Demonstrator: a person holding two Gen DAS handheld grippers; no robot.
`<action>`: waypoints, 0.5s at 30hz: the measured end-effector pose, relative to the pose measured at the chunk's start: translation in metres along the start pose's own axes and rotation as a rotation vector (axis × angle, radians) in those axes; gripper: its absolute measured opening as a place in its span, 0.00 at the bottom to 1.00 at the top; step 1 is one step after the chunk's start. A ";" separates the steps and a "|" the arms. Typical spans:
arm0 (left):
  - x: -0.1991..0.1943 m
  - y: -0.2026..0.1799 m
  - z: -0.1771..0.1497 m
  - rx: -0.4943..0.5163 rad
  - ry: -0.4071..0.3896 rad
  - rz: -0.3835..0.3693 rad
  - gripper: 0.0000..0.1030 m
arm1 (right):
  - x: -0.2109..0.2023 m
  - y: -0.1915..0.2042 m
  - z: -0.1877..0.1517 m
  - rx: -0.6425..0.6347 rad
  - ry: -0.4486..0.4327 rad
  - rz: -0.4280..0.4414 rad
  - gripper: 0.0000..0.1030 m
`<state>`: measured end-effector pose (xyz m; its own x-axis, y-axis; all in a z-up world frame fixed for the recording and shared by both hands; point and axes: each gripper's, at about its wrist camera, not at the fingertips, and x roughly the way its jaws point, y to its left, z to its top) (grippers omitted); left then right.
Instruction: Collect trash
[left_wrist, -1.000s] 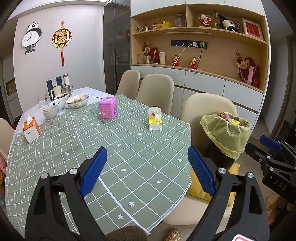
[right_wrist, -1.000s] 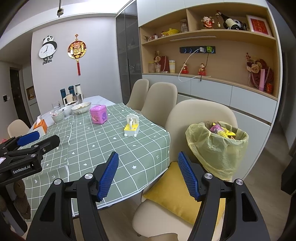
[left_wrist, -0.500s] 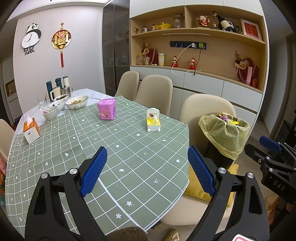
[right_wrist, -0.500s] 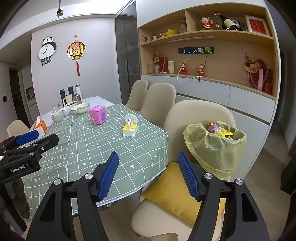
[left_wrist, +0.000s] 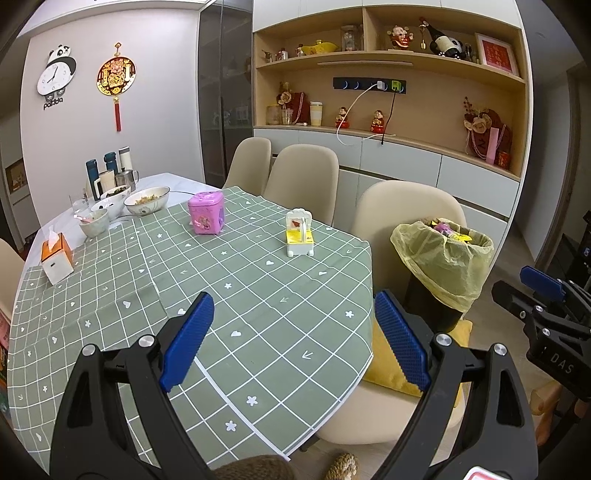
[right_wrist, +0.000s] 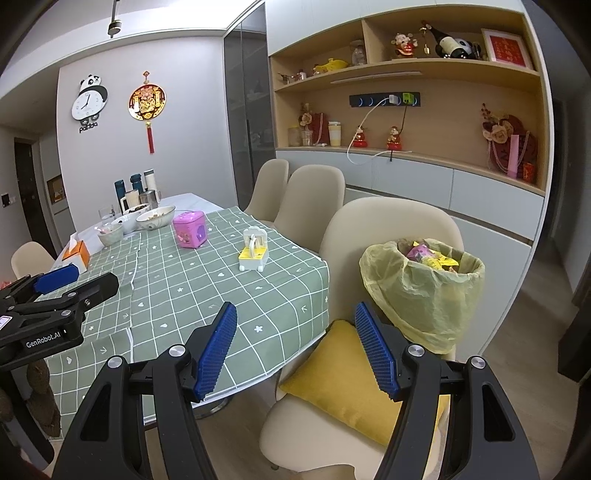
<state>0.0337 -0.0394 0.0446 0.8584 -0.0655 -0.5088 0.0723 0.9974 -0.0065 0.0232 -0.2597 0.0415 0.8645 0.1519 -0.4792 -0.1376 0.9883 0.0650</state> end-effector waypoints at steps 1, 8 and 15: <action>0.001 0.000 0.000 0.003 0.001 -0.001 0.82 | 0.000 0.000 0.000 0.000 0.000 -0.001 0.61; 0.005 0.000 -0.004 0.006 0.008 -0.011 0.82 | 0.000 0.000 -0.001 0.000 0.006 -0.010 0.61; 0.044 0.057 -0.012 -0.104 0.127 0.072 0.82 | 0.022 0.018 0.009 -0.029 0.024 0.027 0.61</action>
<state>0.0692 0.0149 0.0120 0.7881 0.0037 -0.6155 -0.0452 0.9976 -0.0519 0.0444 -0.2385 0.0400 0.8485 0.1778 -0.4984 -0.1751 0.9831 0.0527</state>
